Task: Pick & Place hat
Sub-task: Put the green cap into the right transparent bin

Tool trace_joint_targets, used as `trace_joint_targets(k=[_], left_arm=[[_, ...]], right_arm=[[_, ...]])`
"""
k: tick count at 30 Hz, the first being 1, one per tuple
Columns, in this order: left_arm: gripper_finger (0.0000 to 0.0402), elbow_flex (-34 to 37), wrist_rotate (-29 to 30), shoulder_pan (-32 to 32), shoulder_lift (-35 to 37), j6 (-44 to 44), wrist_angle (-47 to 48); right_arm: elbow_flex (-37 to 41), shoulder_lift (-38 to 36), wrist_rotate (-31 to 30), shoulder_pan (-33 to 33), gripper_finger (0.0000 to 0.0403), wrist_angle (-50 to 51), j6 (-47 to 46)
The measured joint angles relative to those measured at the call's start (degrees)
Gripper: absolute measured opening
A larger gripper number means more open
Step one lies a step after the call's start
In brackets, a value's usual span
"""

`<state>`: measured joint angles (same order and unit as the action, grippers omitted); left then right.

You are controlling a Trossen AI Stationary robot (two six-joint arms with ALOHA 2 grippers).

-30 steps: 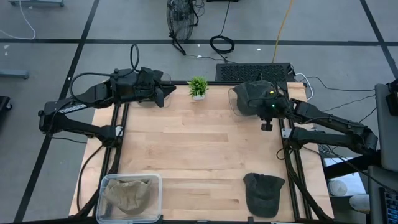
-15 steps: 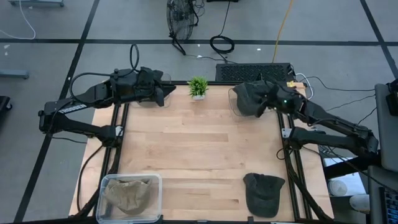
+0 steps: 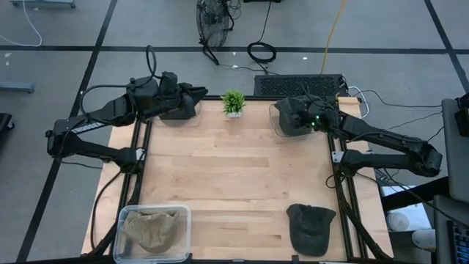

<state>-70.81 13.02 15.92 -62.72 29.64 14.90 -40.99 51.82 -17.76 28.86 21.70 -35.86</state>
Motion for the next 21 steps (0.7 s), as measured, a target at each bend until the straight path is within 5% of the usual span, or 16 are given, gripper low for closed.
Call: trace_joint_targets(k=[12,21], left_arm=[[0.0093,0.00,-1.06,2.17,-0.06,-6.48,0.26],[0.0093,0.00,-1.14,2.17,-0.06,-9.02,0.54]], right_arm=[[-0.15,7.81,-1.54,0.07,0.0134,-7.46,-4.81],[-0.15,12.46,5.25,-0.11,0.0134,-4.97,-10.36]])
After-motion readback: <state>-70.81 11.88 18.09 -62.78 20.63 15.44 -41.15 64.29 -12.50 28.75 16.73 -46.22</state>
